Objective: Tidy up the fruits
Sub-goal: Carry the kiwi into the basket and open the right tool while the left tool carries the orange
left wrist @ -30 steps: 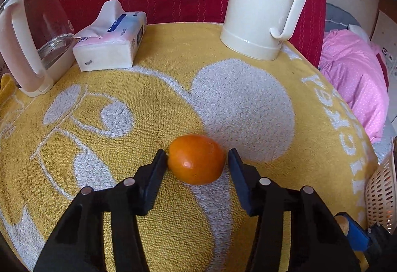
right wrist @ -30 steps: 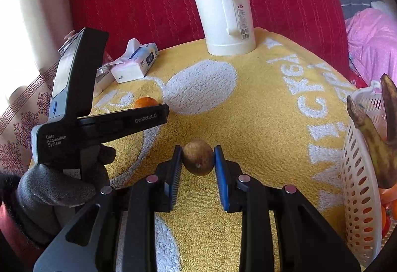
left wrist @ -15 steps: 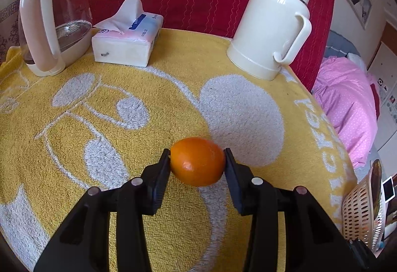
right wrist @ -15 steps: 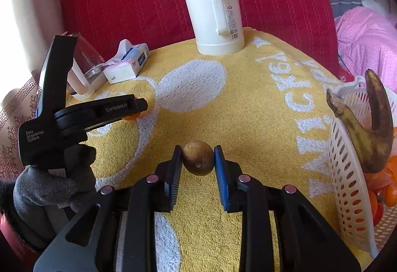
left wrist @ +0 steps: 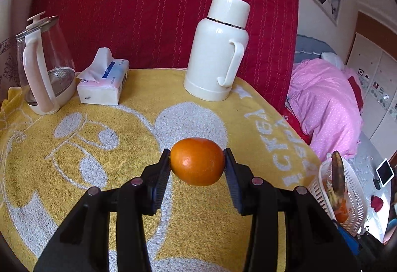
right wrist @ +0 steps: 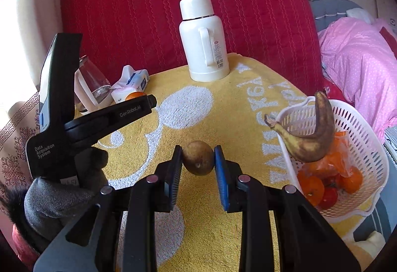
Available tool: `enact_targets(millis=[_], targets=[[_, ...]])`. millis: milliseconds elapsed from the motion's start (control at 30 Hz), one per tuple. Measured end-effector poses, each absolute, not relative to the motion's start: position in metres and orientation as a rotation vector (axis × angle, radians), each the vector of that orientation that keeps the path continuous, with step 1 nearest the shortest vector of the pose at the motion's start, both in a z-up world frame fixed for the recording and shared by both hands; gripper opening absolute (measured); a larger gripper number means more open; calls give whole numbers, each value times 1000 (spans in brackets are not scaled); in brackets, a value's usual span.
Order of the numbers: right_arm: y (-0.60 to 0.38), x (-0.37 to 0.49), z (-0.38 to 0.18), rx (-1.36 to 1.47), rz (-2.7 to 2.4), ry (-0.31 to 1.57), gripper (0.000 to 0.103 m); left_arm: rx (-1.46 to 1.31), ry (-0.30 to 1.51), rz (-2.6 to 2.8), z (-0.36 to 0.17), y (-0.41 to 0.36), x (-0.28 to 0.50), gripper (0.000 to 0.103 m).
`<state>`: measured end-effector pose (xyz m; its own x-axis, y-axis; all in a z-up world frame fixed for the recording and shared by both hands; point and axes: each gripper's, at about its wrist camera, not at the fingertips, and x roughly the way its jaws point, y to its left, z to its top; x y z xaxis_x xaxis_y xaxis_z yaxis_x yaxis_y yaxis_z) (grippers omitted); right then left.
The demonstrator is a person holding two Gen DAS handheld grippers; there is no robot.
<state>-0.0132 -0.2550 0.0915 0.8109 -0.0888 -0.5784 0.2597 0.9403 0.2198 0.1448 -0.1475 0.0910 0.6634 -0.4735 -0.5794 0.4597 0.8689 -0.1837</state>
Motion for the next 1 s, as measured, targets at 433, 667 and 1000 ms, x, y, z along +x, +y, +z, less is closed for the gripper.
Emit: enact_targets(millis=[433,667,1000], targets=[[-329,-76,100,368,-457,562,27,-6,639,-609,103,-151,134,43],[-368,-87,84,466,-525,594,30,-17,718,-630,95,-147,144,46],[-365,-108,87,454,-553,563,49,92,773,-856,83,-189,99,62]])
